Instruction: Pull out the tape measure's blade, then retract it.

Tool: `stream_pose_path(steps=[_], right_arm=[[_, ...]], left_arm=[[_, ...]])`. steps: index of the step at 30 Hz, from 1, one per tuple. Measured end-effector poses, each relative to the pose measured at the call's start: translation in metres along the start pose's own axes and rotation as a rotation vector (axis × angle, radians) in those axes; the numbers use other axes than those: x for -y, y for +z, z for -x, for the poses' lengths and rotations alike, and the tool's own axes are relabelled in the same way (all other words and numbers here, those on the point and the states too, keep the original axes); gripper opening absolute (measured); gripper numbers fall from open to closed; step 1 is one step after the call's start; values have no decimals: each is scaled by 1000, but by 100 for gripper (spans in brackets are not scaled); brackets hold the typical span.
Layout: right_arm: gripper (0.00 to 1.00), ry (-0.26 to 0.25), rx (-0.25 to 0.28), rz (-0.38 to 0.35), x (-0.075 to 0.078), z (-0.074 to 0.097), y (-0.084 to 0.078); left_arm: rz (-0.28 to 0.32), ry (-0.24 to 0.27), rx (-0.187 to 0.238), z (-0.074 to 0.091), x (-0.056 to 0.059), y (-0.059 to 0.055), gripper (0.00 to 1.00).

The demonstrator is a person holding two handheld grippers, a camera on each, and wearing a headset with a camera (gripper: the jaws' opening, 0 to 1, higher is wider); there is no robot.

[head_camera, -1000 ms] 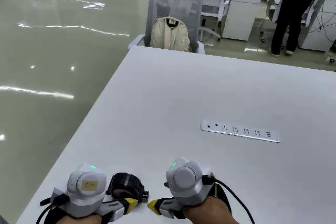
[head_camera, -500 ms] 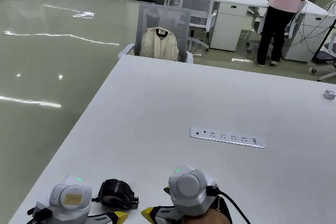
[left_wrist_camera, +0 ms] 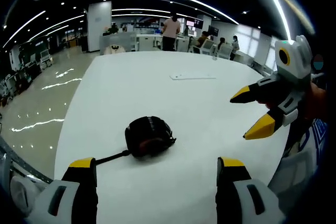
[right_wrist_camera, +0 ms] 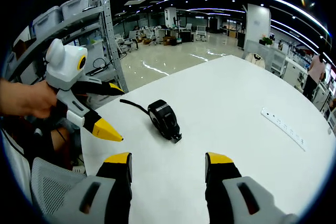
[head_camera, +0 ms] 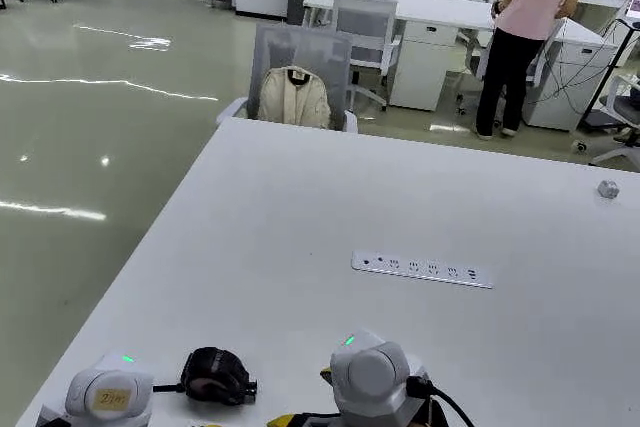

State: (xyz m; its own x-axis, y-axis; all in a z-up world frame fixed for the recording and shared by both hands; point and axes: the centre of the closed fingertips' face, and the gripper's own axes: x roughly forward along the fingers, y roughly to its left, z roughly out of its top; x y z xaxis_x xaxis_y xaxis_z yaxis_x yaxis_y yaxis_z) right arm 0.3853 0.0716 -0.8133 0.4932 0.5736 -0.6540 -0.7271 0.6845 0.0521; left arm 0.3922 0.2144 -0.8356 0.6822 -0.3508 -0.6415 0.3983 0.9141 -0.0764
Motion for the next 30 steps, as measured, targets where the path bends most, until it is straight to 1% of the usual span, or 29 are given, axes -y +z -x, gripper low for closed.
stream_pose_path(steps=[2, 5, 10, 13, 17, 23, 30], right_arm=[[58, -5, 1, -6, -3, 6, -4], [59, -13, 6, -17, -5, 14, -7], [62, -25, 19, -33, -5, 27, -7], [63, -30, 26, -32, -6, 33, -6], [66, -36, 29, -39, -5, 40, -6], [69, -44, 38, -66, -6, 55, -10], [73, -56, 41, -95, -7, 71, -18]], left_arm=[[0, -4, 8, 6, 2, 1, 93], [-5, -7, 9, 11, 4, 0, 93], [-5, -10, 8, 18, 6, -4, 93], [-2, 2, 7, 21, 5, -7, 97], [2, 4, 8, 26, 6, -8, 99], [-2, 5, 9, 32, 5, -8, 100], [-4, 6, 11, 38, 7, -10, 100]])
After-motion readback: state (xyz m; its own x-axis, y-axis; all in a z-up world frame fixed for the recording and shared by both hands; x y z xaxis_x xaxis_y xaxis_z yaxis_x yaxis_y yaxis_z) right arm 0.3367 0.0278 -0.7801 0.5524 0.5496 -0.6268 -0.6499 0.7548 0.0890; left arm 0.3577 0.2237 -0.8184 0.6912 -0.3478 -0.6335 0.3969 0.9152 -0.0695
